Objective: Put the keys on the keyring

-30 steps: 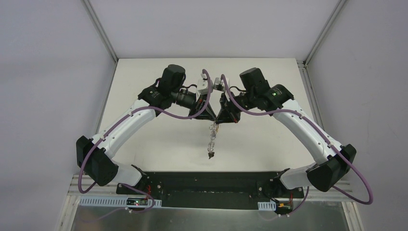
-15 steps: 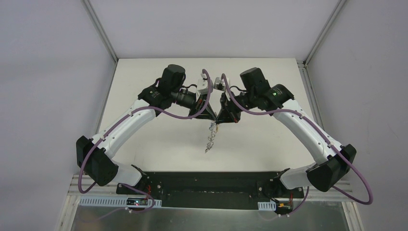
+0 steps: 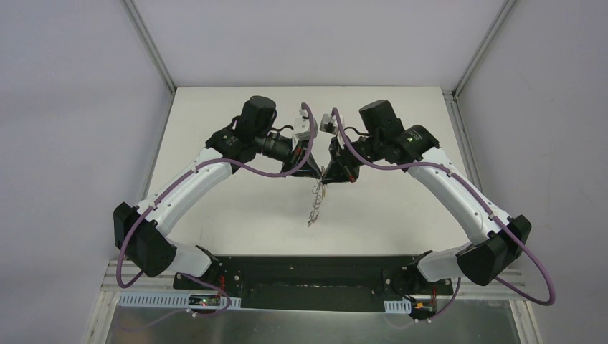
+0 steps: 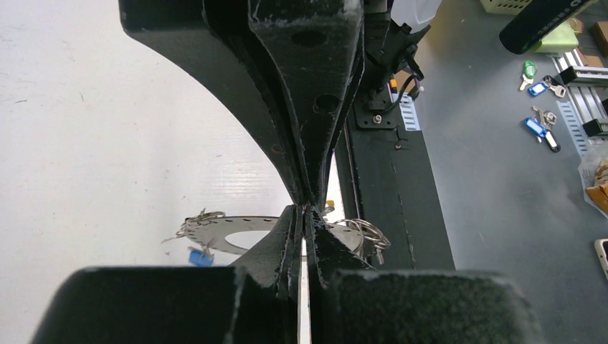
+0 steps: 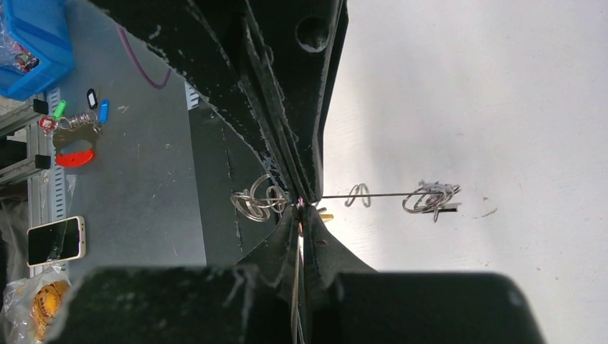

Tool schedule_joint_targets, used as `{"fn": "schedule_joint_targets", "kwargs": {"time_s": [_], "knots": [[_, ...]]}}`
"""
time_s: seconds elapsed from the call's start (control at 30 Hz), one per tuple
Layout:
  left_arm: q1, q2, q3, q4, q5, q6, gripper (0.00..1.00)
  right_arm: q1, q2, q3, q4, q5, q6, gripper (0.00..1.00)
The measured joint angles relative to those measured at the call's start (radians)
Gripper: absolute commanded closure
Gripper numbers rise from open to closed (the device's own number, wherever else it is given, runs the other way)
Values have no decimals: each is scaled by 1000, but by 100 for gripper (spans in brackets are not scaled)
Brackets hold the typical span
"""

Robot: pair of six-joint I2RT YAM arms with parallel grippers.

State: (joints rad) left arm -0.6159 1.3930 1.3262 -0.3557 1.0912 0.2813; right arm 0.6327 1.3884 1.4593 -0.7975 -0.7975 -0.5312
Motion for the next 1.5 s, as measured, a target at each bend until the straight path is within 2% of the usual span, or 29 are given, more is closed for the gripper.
{"fn": "schedule_joint_targets", "kwargs": {"time_s": [0.13, 0.33, 0.47, 0.77, 0.93, 1.2, 1.5], "knots": [[0, 0, 0, 2, 0, -4, 100, -1, 0, -1, 0, -3, 2, 100], [0, 0, -5, 39, 2, -54, 100, -16, -15, -16, 21, -8, 9, 80], [3, 0, -18, 107, 27, -140, 100, -64, -61, -58, 65, -43, 29, 70], [21, 0, -90, 409, 86, -430, 100, -162, -171, -129, 160, -136, 84, 67], [22, 0, -96, 480, 87, -502, 100, -201, -180, -152, 192, -192, 109, 65], [22, 0, -31, 394, 86, -506, 100, -405, -250, -237, 255, -214, 138, 57], [29, 34, 103, 224, 85, -477, 100, -455, -334, -397, 295, -175, 134, 53]]}}
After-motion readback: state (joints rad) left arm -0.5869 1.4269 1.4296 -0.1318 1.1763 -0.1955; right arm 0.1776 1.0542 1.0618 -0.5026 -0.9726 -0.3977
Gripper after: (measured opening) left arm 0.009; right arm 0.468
